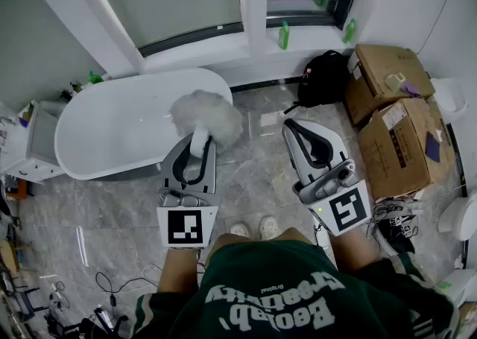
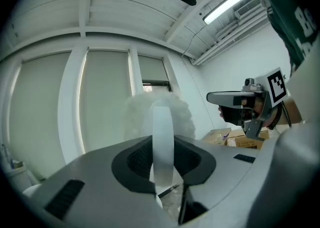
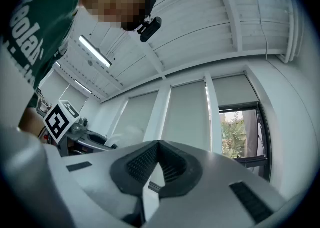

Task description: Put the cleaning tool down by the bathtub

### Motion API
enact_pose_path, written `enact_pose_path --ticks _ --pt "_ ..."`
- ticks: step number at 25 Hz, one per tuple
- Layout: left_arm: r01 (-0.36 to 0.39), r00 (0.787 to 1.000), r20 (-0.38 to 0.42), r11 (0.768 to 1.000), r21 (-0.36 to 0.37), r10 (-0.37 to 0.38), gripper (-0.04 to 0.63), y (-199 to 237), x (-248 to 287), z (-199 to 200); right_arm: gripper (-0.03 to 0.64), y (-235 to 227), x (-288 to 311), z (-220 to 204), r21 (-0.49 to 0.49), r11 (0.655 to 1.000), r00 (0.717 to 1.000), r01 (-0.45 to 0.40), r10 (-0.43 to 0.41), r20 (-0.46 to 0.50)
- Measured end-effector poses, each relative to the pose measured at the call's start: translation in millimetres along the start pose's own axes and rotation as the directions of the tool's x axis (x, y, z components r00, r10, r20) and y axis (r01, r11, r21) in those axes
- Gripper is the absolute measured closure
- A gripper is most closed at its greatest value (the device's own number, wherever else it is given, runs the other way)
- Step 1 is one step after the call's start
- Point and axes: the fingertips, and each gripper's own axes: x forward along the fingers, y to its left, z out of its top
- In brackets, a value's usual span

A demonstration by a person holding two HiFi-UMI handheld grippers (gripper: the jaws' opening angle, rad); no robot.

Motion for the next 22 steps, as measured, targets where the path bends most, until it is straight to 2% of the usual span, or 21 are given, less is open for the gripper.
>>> enact_pose_path --ticks 13,22 --pt "-0.008 1.000 -0.006 1.000 0.000 0.008 0.503 -5.1 1.7 0.6 0.600 -6.4 -9.7 -3.8 0.061 0.998 0.999 -0.006 0.004 0.034" --pt "-0.034 0.999 -0.009 0.999 0.004 0.034 0.502 -16.9 7.3 7.4 0.600 -18.5 -21.0 -4.4 0.052 0.998 0.999 -0.020 0.019 0.030"
